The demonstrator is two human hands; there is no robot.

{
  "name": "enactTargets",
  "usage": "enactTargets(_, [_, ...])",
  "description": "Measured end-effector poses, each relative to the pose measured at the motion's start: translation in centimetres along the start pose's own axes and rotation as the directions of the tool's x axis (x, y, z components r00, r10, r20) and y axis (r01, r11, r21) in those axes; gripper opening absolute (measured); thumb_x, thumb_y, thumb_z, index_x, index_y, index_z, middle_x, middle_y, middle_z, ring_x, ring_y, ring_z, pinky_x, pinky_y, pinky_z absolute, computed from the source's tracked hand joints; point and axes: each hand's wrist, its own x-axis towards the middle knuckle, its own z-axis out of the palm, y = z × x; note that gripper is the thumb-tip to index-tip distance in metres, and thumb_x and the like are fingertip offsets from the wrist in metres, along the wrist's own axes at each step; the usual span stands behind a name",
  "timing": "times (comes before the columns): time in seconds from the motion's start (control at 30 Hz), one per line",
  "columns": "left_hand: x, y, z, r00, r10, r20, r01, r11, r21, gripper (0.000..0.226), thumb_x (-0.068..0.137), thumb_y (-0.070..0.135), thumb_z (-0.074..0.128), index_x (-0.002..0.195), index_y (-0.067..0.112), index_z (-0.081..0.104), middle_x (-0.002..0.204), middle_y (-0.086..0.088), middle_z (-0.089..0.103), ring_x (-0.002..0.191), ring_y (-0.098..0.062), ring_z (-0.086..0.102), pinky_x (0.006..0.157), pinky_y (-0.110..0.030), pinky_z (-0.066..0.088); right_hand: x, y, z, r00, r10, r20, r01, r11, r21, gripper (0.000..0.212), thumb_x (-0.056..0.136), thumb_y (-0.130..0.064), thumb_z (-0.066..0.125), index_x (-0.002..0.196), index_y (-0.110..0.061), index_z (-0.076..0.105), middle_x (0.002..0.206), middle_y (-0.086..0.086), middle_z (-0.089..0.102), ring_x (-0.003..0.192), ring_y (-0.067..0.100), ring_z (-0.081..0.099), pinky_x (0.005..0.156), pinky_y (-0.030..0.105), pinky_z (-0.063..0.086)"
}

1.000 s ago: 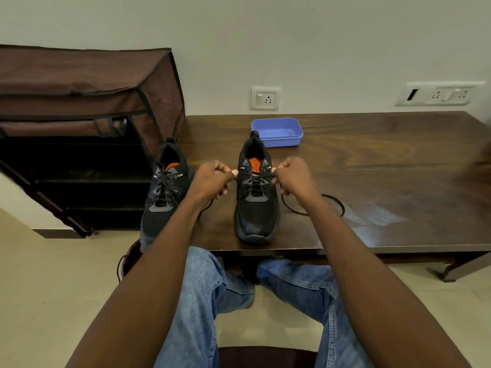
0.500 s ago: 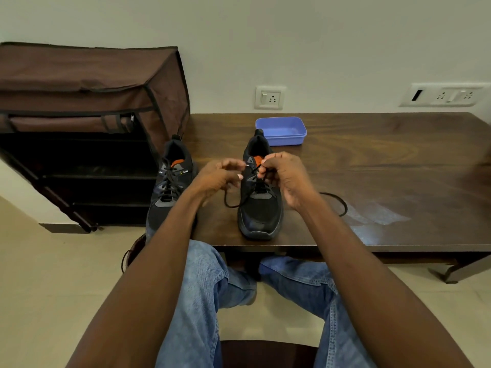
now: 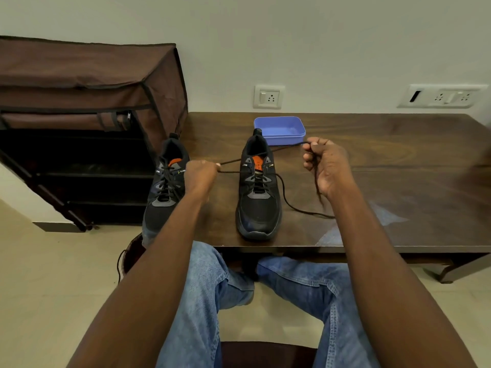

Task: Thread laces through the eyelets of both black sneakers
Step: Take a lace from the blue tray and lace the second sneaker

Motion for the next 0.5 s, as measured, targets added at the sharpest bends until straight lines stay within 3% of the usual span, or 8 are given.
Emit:
enactTargets(0.07, [0.0, -0.3, 0.0, 0.998, 0.051, -0.021, -0.045, 0.975, 0.219, 0.012, 0.086, 0.012, 0.061, 0.088, 0.005, 0.071, 0.089, -0.007, 0.069, 0.085, -0.023, 0.066, 0.070, -0.035, 0.052, -0.2, 0.3, 0.1, 1.000, 0.018, 0.013, -0.016, 0.987, -0.157, 0.018, 0.099, 0.001, 0.046, 0.107, -0.006, 0.060, 0.079, 0.002, 0.070, 0.053, 0.009, 0.054, 0.051, 0.024, 0.042])
enactTargets(0.13, [-0.7, 0.2, 0.2, 0.972, 0.230, 0.041, -0.232, 0.928, 0.292, 0.031, 0.084, 0.009, 0.064, 0.115, 0.012, 0.069, 0.120, -0.007, 0.064, 0.109, -0.019, 0.062, 0.089, -0.030, 0.051, -0.8, 0.7, 0.6, 0.995, 0.050, 0.087, -0.017, 0.936, -0.350, 0.012, 0.098, -0.002, 0.051, 0.105, -0.006, 0.060, 0.079, 0.002, 0.072, 0.051, 0.010, 0.050, 0.048, 0.023, 0.039])
enactTargets(0.17, [-1.3, 0.7, 0.4, 0.933, 0.340, 0.121, -0.360, 0.900, 0.247, 0.047, 0.084, 0.008, 0.069, 0.129, 0.016, 0.061, 0.134, -0.003, 0.055, 0.121, -0.015, 0.053, 0.099, -0.025, 0.045, -1.2, 0.9, 1.0, 0.987, 0.079, 0.142, -0.009, 0.899, -0.438, 0.010, 0.097, -0.003, 0.055, 0.104, -0.006, 0.060, 0.077, 0.002, 0.073, 0.048, 0.009, 0.048, 0.046, 0.022, 0.036])
enactTargets(0.23, [-2.9, 1.6, 0.9, 0.803, 0.514, 0.302, -0.558, 0.826, 0.079, 0.064, 0.083, 0.011, 0.075, 0.141, 0.021, 0.050, 0.143, 0.003, 0.047, 0.129, -0.007, 0.042, 0.102, -0.013, 0.035, -1.9, 1.4, 1.9, 0.957, 0.149, 0.248, 0.017, 0.827, -0.561, 0.011, 0.095, -0.009, 0.062, 0.105, -0.006, 0.061, 0.074, 0.002, 0.073, 0.044, 0.008, 0.043, 0.042, 0.020, 0.033])
enactTargets(0.3, [-3.9, 1.9, 1.5, 0.703, 0.539, 0.465, -0.595, 0.803, -0.032, 0.059, 0.084, 0.009, 0.076, 0.138, 0.016, 0.053, 0.136, 0.001, 0.057, 0.122, -0.005, 0.052, 0.092, -0.006, 0.041, -2.3, 1.7, 2.7, 0.932, 0.184, 0.312, 0.040, 0.803, -0.595, 0.016, 0.094, -0.014, 0.066, 0.106, -0.004, 0.062, 0.072, 0.003, 0.071, 0.043, 0.008, 0.041, 0.040, 0.018, 0.032])
enactTargets(0.37, [-4.2, 1.8, 1.7, 0.661, 0.506, 0.554, -0.572, 0.818, -0.064, 0.043, 0.086, 0.008, 0.074, 0.127, 0.009, 0.062, 0.114, -0.001, 0.070, 0.105, -0.007, 0.064, 0.090, -0.016, 0.050, -2.4, 2.0, 2.9, 0.927, 0.172, 0.333, 0.061, 0.807, -0.588, 0.016, 0.093, -0.018, 0.069, 0.102, -0.005, 0.064, 0.070, 0.003, 0.069, 0.042, 0.007, 0.042, 0.039, 0.018, 0.032])
enactTargets(0.43, [-4.2, 1.6, 1.8, 0.663, 0.495, 0.562, -0.538, 0.837, -0.102, 0.016, 0.090, 0.006, 0.070, 0.106, 0.007, 0.071, 0.091, -0.004, 0.073, 0.083, -0.007, 0.069, 0.080, -0.021, 0.055, -2.1, 2.1, 2.8, 0.930, 0.154, 0.334, 0.076, 0.808, -0.584, 0.014, 0.091, -0.020, 0.071, 0.095, -0.009, 0.064, 0.067, 0.003, 0.067, 0.041, 0.006, 0.042, 0.040, 0.018, 0.033])
enactTargets(0.5, [-4.1, 1.7, 1.7, 0.727, 0.477, 0.494, -0.481, 0.867, -0.130, 0.010, 0.094, 0.005, 0.064, 0.092, 0.013, 0.070, 0.078, -0.003, 0.069, 0.065, -0.006, 0.064, 0.066, -0.021, 0.054, -1.6, 2.0, 2.4, 0.939, 0.148, 0.309, 0.069, 0.802, -0.593, 0.011, 0.092, -0.020, 0.071, 0.090, -0.011, 0.065, 0.064, 0.000, 0.064, 0.042, 0.006, 0.043, 0.041, 0.019, 0.033])
